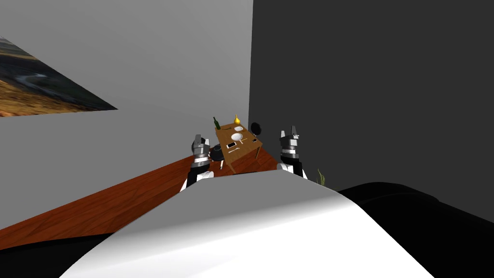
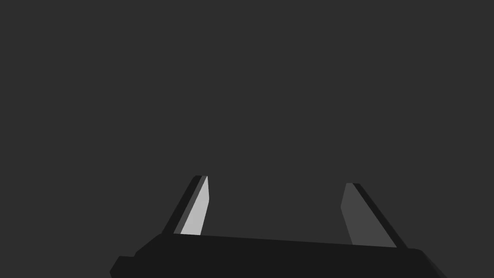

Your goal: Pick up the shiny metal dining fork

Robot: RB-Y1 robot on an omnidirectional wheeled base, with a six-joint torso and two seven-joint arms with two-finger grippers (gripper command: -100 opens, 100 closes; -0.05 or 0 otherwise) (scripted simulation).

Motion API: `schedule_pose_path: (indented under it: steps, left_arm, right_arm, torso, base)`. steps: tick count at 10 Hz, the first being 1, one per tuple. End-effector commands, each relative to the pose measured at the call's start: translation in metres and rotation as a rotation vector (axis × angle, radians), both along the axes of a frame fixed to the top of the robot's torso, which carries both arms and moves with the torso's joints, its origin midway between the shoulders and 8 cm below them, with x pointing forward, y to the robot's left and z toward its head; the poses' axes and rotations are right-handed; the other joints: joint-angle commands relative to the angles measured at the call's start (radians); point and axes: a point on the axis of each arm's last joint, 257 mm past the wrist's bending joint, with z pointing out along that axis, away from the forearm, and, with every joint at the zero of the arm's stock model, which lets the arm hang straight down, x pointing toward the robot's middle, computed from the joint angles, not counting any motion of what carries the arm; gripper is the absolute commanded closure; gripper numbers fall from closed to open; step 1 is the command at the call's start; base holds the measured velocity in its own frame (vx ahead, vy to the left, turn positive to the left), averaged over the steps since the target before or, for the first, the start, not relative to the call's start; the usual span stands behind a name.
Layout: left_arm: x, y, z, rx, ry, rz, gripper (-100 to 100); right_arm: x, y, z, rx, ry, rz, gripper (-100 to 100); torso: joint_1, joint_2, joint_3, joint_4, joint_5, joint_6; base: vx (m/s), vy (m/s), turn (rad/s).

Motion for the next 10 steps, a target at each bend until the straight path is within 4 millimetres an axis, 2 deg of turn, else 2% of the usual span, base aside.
schedule_pose_path:
  steps: [1,2,3,4,5,6,7,8,9,10]
  left_arm:
    - [0.011,0.017,-0.029,-0.002,0.09,0.003,-100]
    - [0.018,0.026,-0.045,-0.006,0.143,0.009,-100]
    - [0.02,0.028,-0.052,-0.008,0.163,0.011,-100]
    - [0.026,0.038,-0.072,-0.017,0.222,0.021,-100]
    - [0.031,0.049,-0.087,-0.026,0.264,0.031,-100]
    - [0.032,0.051,-0.095,-0.029,0.292,0.034,-100]
    - [0.037,0.063,-0.114,-0.043,0.35,0.048,-100]
    - [0.037,0.064,-0.118,-0.044,0.358,0.05,-100]
    - [0.04,0.077,-0.137,-0.059,0.41,0.067,-100]
    - [0.04,0.077,-0.141,-0.061,0.424,0.068,-100]
  right_arm:
    - [0.0,0.0,0.0,0.0,0.0,0.0,0]
    - [0.0,0.0,0.0,0.0,0.0,0.0,0]
    - [0.0,0.0,0.0,0.0,0.0,0.0,0]
    - [0.0,0.0,0.0,0.0,0.0,0.0,0]
    - [0.0,0.0,0.0,0.0,0.0,0.0,0]
    - [0.0,0.0,0.0,0.0,0.0,0.0,0]
    - [0.0,0.0,0.0,0.0,0.0,0.0,0]
    - [0.0,0.0,0.0,0.0,0.0,0.0,0]
    - [0.0,0.0,0.0,0.0,0.0,0.0,0]
    - [0.0,0.0,0.0,0.0,0.0,0.0,0]
  torso:
    - [0.0,0.0,0.0,0.0,0.0,0.0]
    - [-0.002,0.001,0.0,0.0,0.0,0.0]
    - [-0.002,0.001,0.001,0.0,-0.001,0.0]
    - [0.002,0.0,0.0,0.0,0.0,0.0]
    - [0.003,-0.001,0.0,0.0,0.001,0.0]
    - [0.0,0.0,0.0,0.0,0.0,0.0]
    - [0.001,0.0,0.0,0.0,0.0,0.0]
    - [0.001,-0.001,0.0,0.0,0.0,0.0]
    - [0.003,-0.001,0.0,0.0,0.0,0.0]
    - [0.003,-0.001,-0.001,0.0,0.001,0.0]
  base:
    - [-0.053,-0.186,-0.035]
    - [-0.054,-0.191,-0.036]
    - [-0.035,-0.111,-0.008]
    - [-0.014,-0.098,-0.035]
    - [-0.044,-0.163,-0.059]
    - [-0.026,-0.132,-0.005]
    - [-0.019,-0.137,-0.028]
    - [-0.021,-0.103,-0.011]
    - [-0.015,-0.11,-0.043]
    - [-0.011,-0.094,-0.013]
